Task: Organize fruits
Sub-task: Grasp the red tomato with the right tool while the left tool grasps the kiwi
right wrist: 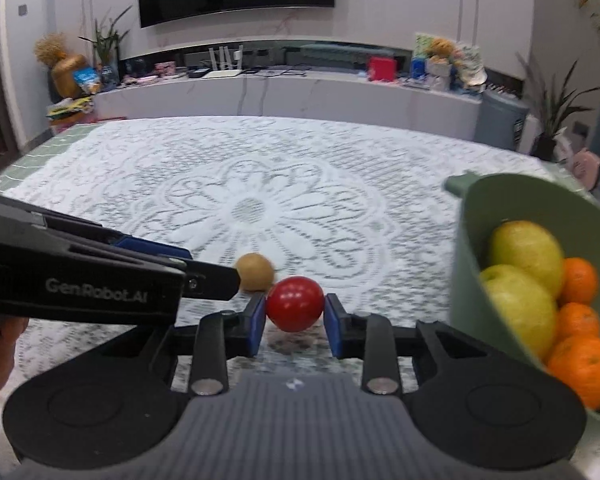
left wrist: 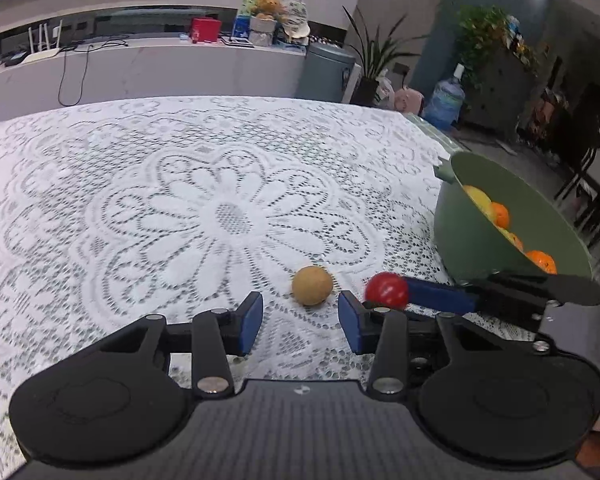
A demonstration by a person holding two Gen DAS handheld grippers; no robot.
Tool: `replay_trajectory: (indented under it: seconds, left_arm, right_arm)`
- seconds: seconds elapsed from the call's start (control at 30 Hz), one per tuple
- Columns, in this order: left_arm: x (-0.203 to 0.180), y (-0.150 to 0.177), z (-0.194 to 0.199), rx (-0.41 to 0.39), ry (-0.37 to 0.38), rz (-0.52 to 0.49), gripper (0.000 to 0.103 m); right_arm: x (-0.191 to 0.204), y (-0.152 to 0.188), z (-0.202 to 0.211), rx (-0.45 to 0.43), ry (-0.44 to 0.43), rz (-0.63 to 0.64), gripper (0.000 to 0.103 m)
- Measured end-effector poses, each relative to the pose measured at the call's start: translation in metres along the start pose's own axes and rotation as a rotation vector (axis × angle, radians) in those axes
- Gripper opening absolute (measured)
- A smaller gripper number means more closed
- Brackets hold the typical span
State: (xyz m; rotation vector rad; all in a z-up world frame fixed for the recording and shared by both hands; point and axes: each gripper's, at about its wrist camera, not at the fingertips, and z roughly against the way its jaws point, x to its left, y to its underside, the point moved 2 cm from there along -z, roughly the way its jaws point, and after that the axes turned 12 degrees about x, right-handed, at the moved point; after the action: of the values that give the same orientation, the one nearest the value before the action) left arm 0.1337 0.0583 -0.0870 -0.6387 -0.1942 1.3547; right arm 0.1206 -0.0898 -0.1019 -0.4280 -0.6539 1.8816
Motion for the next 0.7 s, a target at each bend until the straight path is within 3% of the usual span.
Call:
replay_trajectory:
  seconds: [0.33,0.7]
  left_arm:
    - [-0.008,-0.012,-0.023,0.03,-0.011,-0.019,0.048]
    - [-0.012,-0.015,-0.027,0.034,-0.024,-0.04,0.03]
  right_arm:
    - [-0.01,0.005,-0.005,0.023,0.03,-0.019,0.028]
    - [-0.009,0.005,-0.011,0.033,0.032,-0.017,0.028]
